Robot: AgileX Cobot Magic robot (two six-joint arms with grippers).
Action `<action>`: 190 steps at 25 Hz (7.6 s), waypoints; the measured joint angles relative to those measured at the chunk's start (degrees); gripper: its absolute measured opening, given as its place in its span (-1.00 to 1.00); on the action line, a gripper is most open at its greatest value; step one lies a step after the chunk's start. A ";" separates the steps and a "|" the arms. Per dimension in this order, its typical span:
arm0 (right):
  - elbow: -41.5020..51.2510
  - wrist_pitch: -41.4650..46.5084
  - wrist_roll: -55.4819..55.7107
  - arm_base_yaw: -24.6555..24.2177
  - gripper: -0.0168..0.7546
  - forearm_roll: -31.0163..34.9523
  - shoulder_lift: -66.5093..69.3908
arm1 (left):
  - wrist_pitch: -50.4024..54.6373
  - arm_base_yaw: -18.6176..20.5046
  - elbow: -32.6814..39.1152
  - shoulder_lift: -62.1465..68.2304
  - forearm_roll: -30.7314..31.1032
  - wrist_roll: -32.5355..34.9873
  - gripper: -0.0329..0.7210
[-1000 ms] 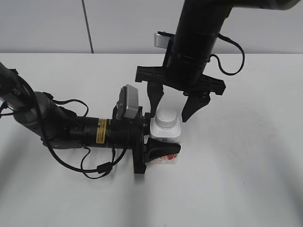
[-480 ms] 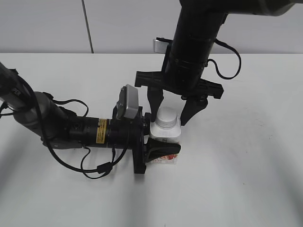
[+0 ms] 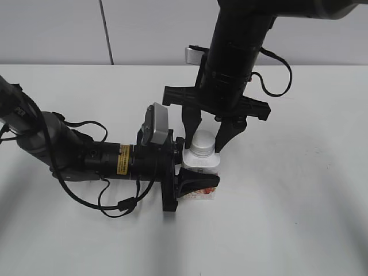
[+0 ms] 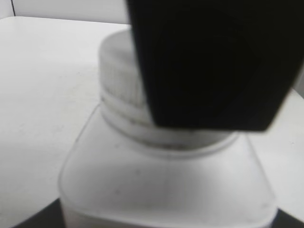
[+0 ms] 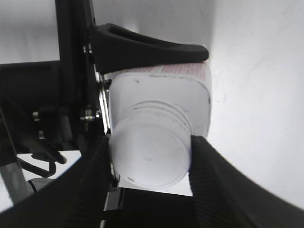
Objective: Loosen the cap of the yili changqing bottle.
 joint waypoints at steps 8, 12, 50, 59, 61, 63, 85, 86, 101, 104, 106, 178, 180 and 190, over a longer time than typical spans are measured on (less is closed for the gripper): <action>0.00 0.00 -11.98 0.00 0.08 -0.11 0.00 | 0.00 0.00 0.00 0.00 0.00 0.00 0.09; 0.00 0.04 -27.62 0.00 0.08 -0.52 0.00 | 0.00 0.00 0.00 0.00 0.00 0.00 0.09; -0.15 -0.47 -91.10 0.00 0.07 -2.02 -0.60 | -0.17 0.00 0.00 0.00 0.17 0.27 0.09; -0.03 -0.20 -89.77 0.00 0.07 -1.90 -4.67 | -0.13 0.00 0.00 0.08 0.01 0.04 0.09; -0.03 -0.20 -89.05 0.00 0.07 -1.90 -4.85 | -0.13 0.00 0.00 0.08 0.01 0.04 0.09; -0.03 -0.20 -87.60 0.00 0.07 -1.96 -4.97 | -0.13 0.00 0.00 0.08 0.01 0.04 0.09; 0.18 -3.50 -45.94 -13.01 0.06 -6.83 -5.09 | -0.13 0.00 0.00 0.08 0.01 0.04 0.09; 0.73 -4.22 -44.55 -14.25 0.06 -6.89 -5.14 | -0.13 0.00 0.00 0.08 0.01 0.04 0.09; 33.44 -33.69 -32.90 -24.39 0.06 -3.84 -14.09 | -0.13 0.00 0.00 0.08 -0.11 0.04 0.09; 38.35 -38.57 -32.40 -24.58 0.06 -3.68 -14.09 | -0.13 0.00 0.00 0.08 -0.12 0.04 0.09; 40.81 -41.04 -31.19 -25.00 0.06 -3.68 -14.09 | -0.13 0.00 0.00 0.08 -0.12 0.04 0.09; 42.13 -39.85 -28.25 -25.56 0.53 -3.74 -11.95 | 0.05 0.00 0.55 -9.52 -0.34 -5.41 0.64; 42.13 -39.43 -28.25 -25.56 0.53 -3.74 -11.95 | 0.05 0.00 0.55 -11.25 -0.34 -7.90 0.64; 42.13 -37.14 -28.25 -25.56 0.53 -3.98 -14.84 | 10.31 0.00 0.60 -20.93 2.05 -23.59 0.64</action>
